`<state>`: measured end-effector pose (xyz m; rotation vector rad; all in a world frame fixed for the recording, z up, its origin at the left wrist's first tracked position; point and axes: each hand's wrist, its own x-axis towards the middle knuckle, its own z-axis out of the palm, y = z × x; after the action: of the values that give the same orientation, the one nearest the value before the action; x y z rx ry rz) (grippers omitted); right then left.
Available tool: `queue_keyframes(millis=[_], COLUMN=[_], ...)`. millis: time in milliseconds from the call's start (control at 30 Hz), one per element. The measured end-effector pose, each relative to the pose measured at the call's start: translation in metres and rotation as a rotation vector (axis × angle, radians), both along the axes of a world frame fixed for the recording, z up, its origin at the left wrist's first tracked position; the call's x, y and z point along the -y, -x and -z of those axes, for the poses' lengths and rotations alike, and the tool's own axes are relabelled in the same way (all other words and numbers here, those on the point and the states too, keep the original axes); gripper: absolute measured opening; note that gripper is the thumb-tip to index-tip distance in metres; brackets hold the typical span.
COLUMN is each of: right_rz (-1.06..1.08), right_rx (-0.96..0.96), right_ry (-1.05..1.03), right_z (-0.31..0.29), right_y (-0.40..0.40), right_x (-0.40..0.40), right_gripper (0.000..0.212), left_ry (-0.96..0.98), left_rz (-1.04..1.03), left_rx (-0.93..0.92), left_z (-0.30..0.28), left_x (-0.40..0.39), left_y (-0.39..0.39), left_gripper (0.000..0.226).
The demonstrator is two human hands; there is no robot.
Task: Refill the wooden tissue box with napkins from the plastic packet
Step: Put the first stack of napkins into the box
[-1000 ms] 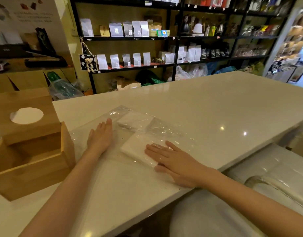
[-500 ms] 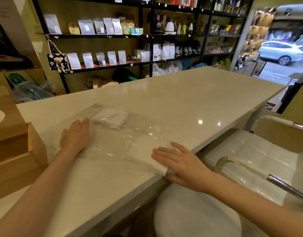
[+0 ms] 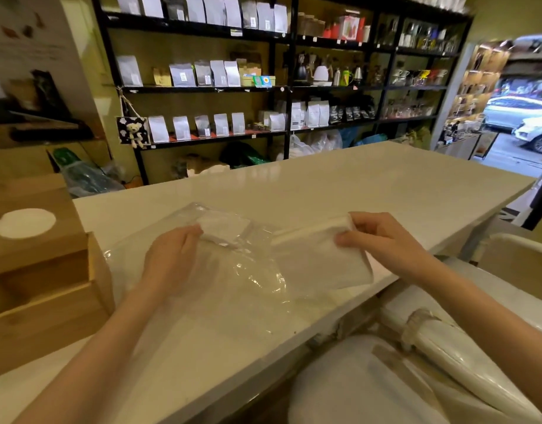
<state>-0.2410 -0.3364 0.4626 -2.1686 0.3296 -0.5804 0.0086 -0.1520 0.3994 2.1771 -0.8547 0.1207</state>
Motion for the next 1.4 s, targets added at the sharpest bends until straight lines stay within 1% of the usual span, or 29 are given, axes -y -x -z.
queue_keyframes(millis=[67, 100, 133, 200, 267, 300, 367, 400, 467, 533, 567, 633, 700, 733, 800, 867, 900, 933, 967, 1000, 1033, 1067, 1133, 1167, 1233, 1267, 1300, 1333, 1400], right_rz=[0.004, 0.004, 0.007, -0.007, -0.048, -0.076, -0.151, -0.192, -0.284, -0.398, -0.450, -0.548, -0.630, -0.648, -0.656, -0.664, -0.664, -0.658, -0.651, -0.636, -0.609, -0.567, -0.489, -0.468, -0.484, -0.500, -0.519, -0.540, -0.590], right_rx=[-0.016, -0.010, 0.004, 0.033, 0.052, 0.053, 0.035, 0.026, 0.034, 0.083, 0.127, 0.221, 0.268, 0.284, 0.314, 0.331, 0.329, 0.316, 0.285, 0.235, 0.186, 0.140, 0.012, -0.095, -0.301, -0.372, -0.431, -0.479, -0.528], right_ry=[-0.029, -0.058, -0.082, -0.108, -0.109, -0.104, -0.075, -0.046, 0.017, 0.101, 0.195, 0.444, 0.679, 0.780, 0.956, 1.029, 1.015, 0.953, 0.825, 0.633, 0.403, 0.163, -0.300, -0.521, -0.933, -1.075, -1.168, -1.225, -1.276], right_z=[-0.013, -0.018, -0.023, -0.029, -0.035, -0.037, -0.038, -0.039, -0.040, -0.041, -0.042, -0.042, -0.033, -0.028, -0.017, -0.008, -0.005, -0.001, 0.002, 0.004, 0.006, 0.007, 0.006, 0.005, 0.000, -0.002, -0.004, -0.005, -0.004], right_y=[-0.016, -0.025, -0.036, -0.059, -0.084, -0.096, -0.119, -0.129, -0.144, -0.151, -0.153, -0.157, -0.165, -0.170, -0.181, -0.192, -0.198, -0.203, -0.207, -0.211, -0.215, -0.218, -0.225, -0.230, -0.238, -0.241, -0.244, -0.246, -0.249], right_x=[0.004, 0.007, 0.008, 0.006, -0.004, -0.011, -0.029, -0.039, -0.058, -0.076, -0.084, -0.098, -0.107, -0.110, -0.117, -0.122, -0.124, -0.126, -0.129, -0.133, -0.137, -0.142, -0.153, -0.158, -0.167, -0.170, -0.172, -0.174, -0.175], right_gripper=[0.015, 0.009, 0.014, 0.021, 0.021, 0.020, 0.016, 0.014, 0.019, 0.020, 0.025, 0.035, 0.037, 0.038, 0.040, 0.043, 0.044, 0.047, 0.050, 0.053, 0.053, 0.049, 0.031, 0.025, 0.027, 0.031, 0.036, 0.041, 0.045], left_ry=[0.088, 0.148, 0.209, 0.260, 0.216, 0.197, 0.239, 0.309, 0.492, 0.648, 0.694, 0.742, 0.763, 0.729, 0.608, 0.531, 0.518, 0.525, 0.551, 0.586, 0.617, 0.642, 0.677, 0.690, 0.711, 0.719, 0.729, 0.748, 0.795], left_rz=[0.042, 0.067, 0.102, 0.194, 0.288, 0.329, 0.368, 0.361, 0.318, 0.266, 0.247, 0.232, 0.195, 0.149, 0.017, -0.032, -0.042, -0.048, -0.055, -0.060, -0.064, -0.074, -0.110, -0.126, -0.144, -0.141, -0.135, -0.125, -0.086], left_rx=[-0.057, -0.127, -0.240, -0.580, -0.941, -1.087, -1.304, -1.384, -1.497, -1.518, -1.490, -1.404, -1.372, -1.344, -1.227, -1.145, -1.123, -1.111, -1.105, -1.108, -1.115, -1.119, -1.119, -1.119, -1.121, -1.127, -1.130, -1.127, -1.141], left_z=[-0.007, -0.013, -0.019, -0.033, -0.045, -0.050, -0.054, -0.056, -0.060, -0.065, -0.067, -0.075, -0.085, -0.090, -0.091, -0.089, -0.087, -0.085, -0.083, -0.082, -0.082, -0.081, -0.079, -0.078, -0.079, -0.079, -0.080, -0.081, -0.081], left_x=[-0.008, -0.012, -0.017, -0.024, -0.032, -0.036, -0.045, -0.050, -0.061, -0.074, -0.082, -0.099, -0.116, -0.124, -0.138, -0.150, -0.155, -0.161, -0.166, -0.171, -0.175, -0.178, -0.184, -0.186, -0.189, -0.191, -0.192, -0.194, -0.198], left_y=[0.010, 0.016, 0.022, 0.032, 0.037, 0.037, 0.032, 0.028, 0.019, 0.009, 0.005, -0.002, -0.007, -0.009, -0.018, -0.026, -0.029, -0.032, -0.034, -0.036, -0.037, -0.038, -0.040, -0.041, -0.041, -0.041, -0.040, -0.041, -0.043], left_gripper=[0.033, 0.032, 0.033, 0.041, 0.056, 0.064, 0.076, 0.079, 0.083, 0.084, 0.081, 0.066, 0.051, 0.045, 0.034, 0.042, 0.046, 0.045, 0.042, 0.038, 0.038, 0.040, 0.049, 0.051, 0.046, 0.045, 0.047, 0.055, 0.082])
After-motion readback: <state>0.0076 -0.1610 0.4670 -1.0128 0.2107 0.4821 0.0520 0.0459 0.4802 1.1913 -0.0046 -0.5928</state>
